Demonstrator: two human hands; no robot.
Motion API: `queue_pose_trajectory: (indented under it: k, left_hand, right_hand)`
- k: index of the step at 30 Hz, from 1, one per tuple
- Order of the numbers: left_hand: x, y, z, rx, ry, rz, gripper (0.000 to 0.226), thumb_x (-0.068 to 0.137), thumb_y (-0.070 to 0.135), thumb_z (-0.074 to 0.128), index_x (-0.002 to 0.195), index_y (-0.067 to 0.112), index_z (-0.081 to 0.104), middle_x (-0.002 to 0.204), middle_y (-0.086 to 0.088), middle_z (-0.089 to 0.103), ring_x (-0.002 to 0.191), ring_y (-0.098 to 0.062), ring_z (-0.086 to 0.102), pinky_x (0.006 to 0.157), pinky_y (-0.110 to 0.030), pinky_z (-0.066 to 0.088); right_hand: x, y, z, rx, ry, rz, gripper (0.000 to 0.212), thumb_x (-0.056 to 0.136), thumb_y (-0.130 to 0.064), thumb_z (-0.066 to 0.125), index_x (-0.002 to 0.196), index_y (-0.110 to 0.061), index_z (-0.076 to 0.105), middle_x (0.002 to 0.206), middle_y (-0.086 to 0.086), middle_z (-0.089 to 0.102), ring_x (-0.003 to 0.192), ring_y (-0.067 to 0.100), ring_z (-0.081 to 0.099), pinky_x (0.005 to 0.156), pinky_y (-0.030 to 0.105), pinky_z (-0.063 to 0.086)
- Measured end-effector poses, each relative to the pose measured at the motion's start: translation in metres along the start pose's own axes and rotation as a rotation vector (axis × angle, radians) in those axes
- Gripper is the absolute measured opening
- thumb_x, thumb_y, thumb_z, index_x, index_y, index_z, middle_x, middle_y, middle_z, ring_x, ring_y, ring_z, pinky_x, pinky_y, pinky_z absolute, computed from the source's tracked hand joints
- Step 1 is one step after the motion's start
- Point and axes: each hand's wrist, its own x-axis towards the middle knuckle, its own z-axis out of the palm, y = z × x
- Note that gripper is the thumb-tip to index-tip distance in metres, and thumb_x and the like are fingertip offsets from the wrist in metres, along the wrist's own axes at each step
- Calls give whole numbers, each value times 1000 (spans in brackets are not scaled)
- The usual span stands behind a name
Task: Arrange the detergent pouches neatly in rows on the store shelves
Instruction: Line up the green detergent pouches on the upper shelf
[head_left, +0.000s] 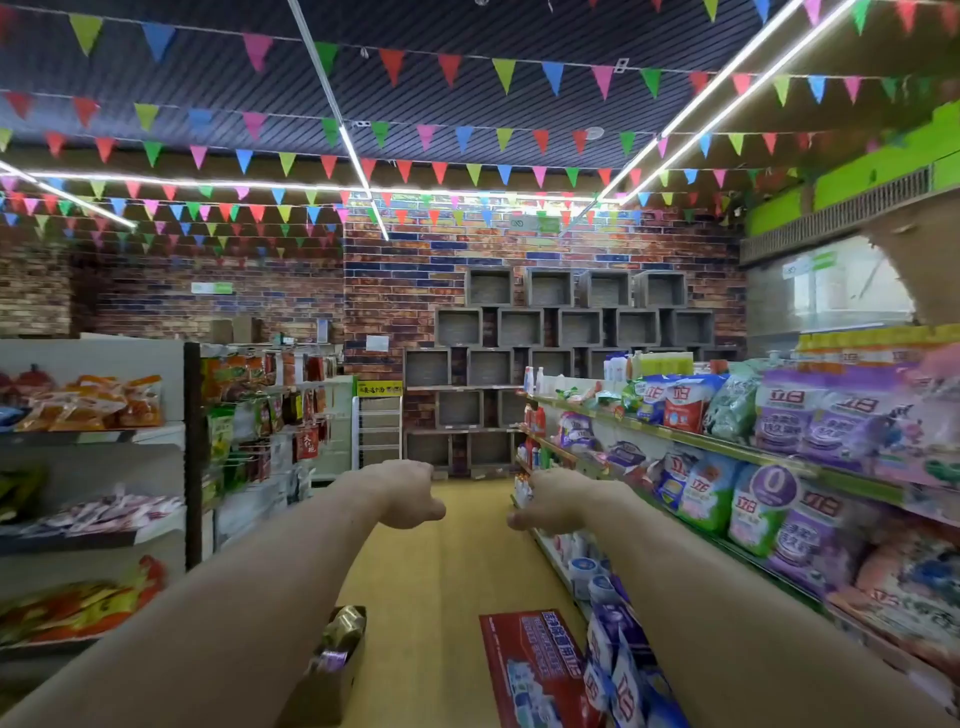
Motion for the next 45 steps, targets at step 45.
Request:
queue_pose_trajectory:
  k: [45]
  left_hand:
    - [697, -80, 121, -26, 1, 43, 65, 92, 48, 48, 147, 19, 33, 151, -5, 39, 136, -25, 40, 108, -41, 38]
  right_hand:
    - [700, 108, 60, -36, 13, -34, 62, 85, -52, 58, 131, -14, 45, 126, 8, 52, 109, 24, 53, 87, 35, 45]
